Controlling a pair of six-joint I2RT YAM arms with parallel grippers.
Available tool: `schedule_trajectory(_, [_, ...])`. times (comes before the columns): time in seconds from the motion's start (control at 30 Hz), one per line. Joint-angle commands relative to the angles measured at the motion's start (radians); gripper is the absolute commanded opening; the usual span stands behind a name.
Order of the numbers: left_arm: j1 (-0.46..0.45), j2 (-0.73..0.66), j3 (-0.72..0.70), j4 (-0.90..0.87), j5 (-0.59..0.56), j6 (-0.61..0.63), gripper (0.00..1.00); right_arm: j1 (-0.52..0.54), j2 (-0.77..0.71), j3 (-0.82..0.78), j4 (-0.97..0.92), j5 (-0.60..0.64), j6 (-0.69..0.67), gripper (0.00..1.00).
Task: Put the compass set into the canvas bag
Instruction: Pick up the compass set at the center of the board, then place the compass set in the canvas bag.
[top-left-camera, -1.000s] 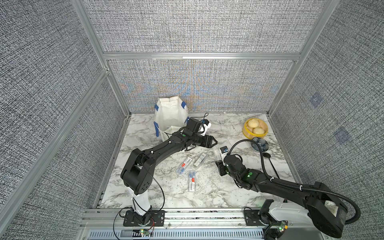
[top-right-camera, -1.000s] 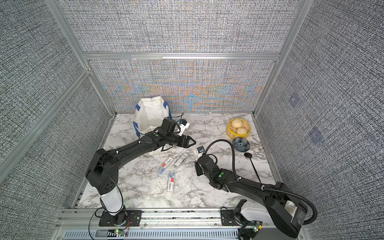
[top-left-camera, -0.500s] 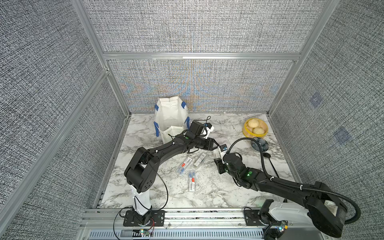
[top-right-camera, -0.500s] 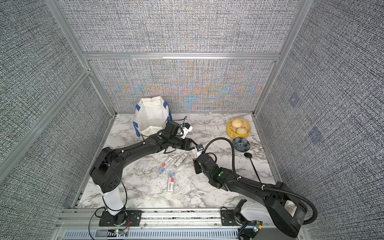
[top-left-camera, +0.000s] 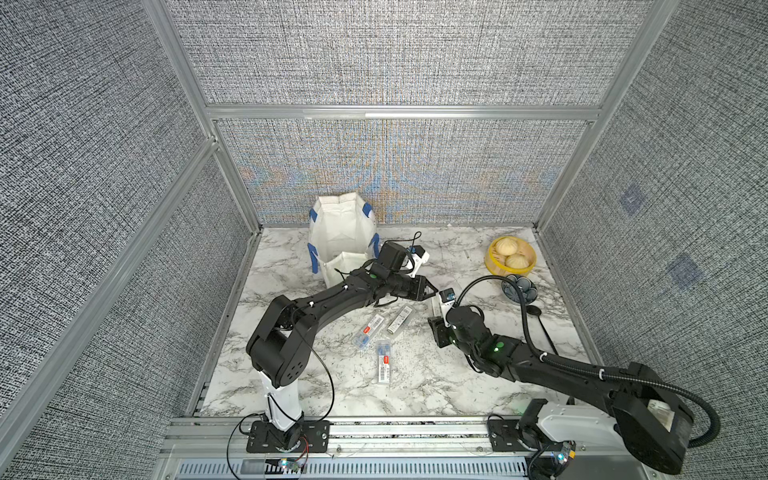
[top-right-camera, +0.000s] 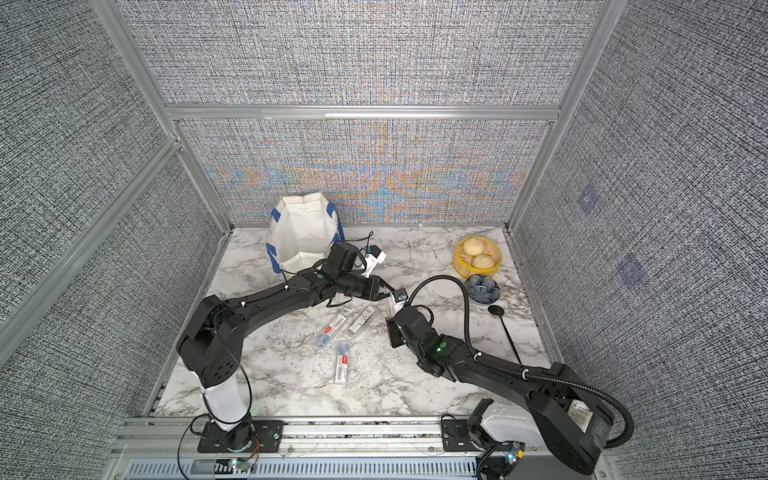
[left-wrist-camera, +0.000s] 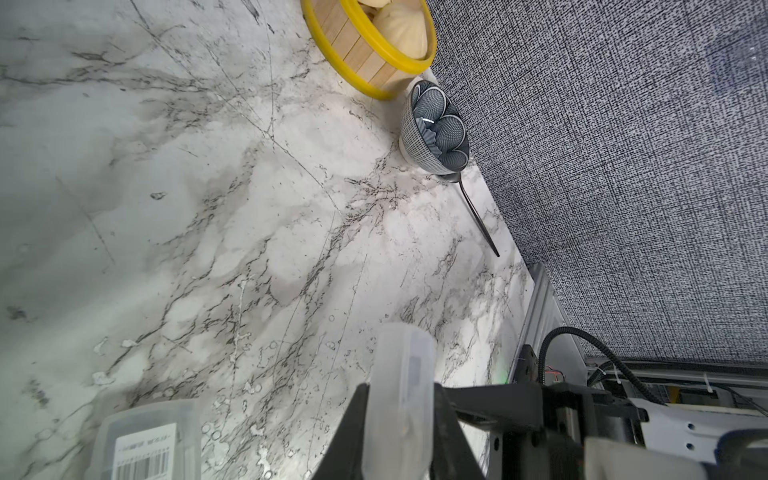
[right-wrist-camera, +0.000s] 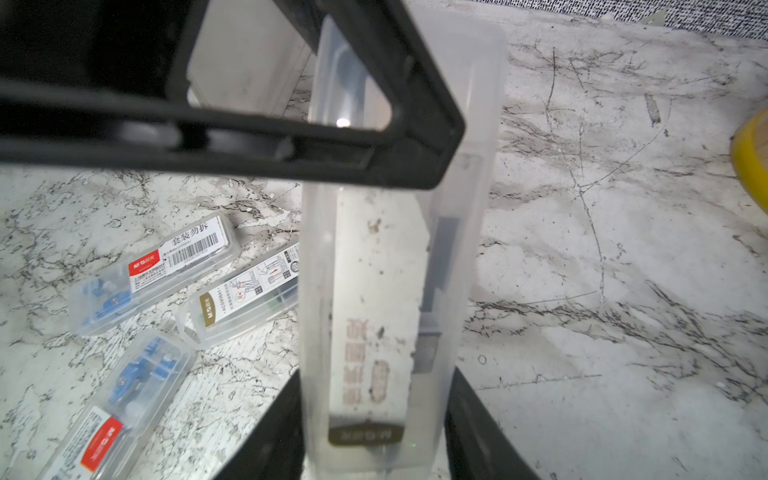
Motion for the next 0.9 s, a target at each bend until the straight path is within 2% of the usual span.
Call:
schedule_trajectory(0.0, [0.003,-0.016,0.008,0.017,-0.012,0.014,0.20,0.002,-0.004,-0.009,0.018,-0.006,0.000,0.73])
schedule_trajectory(0.07, [0.004,-0.022,0.014,0.007,-0.025,0.022,0.19,0.001,-0.012,-0.027,0.027,-0.014,0.001,0.80])
schedule_trajectory(0.27, [0.006,-0.039,0.049,-0.036,-0.061,0.057,0.18,0.002,-0.058,-0.082,0.066,-0.055,-0.023,0.88])
schedule_trajectory(0.4, [0.012,-0.053,0.123,-0.110,-0.082,0.107,0.18,0.001,-0.104,-0.143,0.134,-0.089,-0.044,0.95])
schedule_trajectory(0.63, [0.073,-0.113,0.235,-0.210,-0.118,0.175,0.17,0.001,-0.148,-0.176,0.172,-0.119,-0.042,0.96])
schedule_trajectory(0.87, [0.205,-0.156,0.428,-0.416,-0.175,0.284,0.16,0.001,-0.160,-0.168,0.152,-0.133,-0.026,0.96])
